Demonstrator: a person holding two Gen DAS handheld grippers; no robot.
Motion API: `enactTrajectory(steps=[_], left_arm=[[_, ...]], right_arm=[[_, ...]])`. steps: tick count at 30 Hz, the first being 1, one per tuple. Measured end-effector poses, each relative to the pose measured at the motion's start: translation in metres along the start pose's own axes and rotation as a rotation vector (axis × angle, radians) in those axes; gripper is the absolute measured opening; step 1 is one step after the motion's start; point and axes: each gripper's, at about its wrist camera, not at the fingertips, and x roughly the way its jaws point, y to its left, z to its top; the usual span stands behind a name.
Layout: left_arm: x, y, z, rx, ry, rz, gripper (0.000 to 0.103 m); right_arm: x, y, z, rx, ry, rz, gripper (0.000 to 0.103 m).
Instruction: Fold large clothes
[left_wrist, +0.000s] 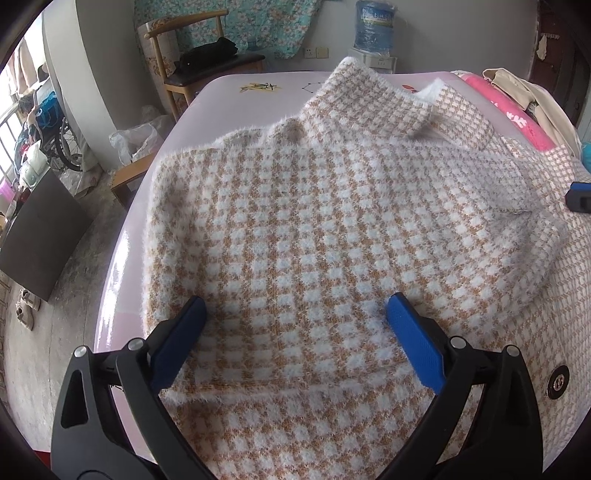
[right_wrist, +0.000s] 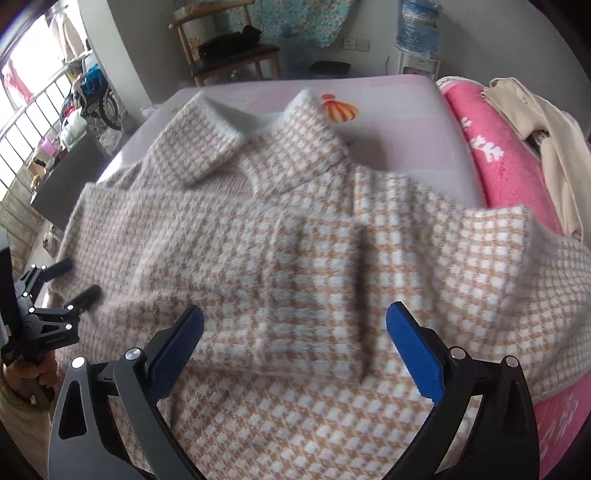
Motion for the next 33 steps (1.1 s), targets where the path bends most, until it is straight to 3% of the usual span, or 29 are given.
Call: enactTrajectory(steps=[3,7,14,17,24,29,33], left_arm=[[0.001,0.001,0.001,-0.005,0.007,-0.004,0.095],[0.001,0.002,0.001,-0.014,0.018,-0.006,0.095],[0.002,0.002,0.003,-0.014,0.022,-0.008,0.095],[0.002,0.002,0.003,-0.015,0.025,-0.007,0.095],[0.004,0.002,0.005,-0.016,0.03,-0.008,0.095],[0.004,0.001,0.005,-0.017,0.031,-0.007,0.095],[0.004,0.002,0.006,-0.017,0.031,-0.008,0.095]], right_arm=[[-0.039,-0.06,0.005,0.118,-0.052,-0.017,0.097],[-0.079,-0.161,0.0,0.317,-0.083,-0.112,0.097],[-0.11,-0.321,-0.049,0.682,-0.088,-0.289,0.086],[-0.108,-0.365,-0.075,0.82,-0.091,-0.296,0.08],[-0.085,-0.42,-0.106,1.026,-0.137,-0.227,0.062],[-0.074,-0.434,-0.102,1.038,-0.158,-0.226,0.056],[-0.074,-0.432,-0.102,1.013,-0.156,-0.247,0.044]])
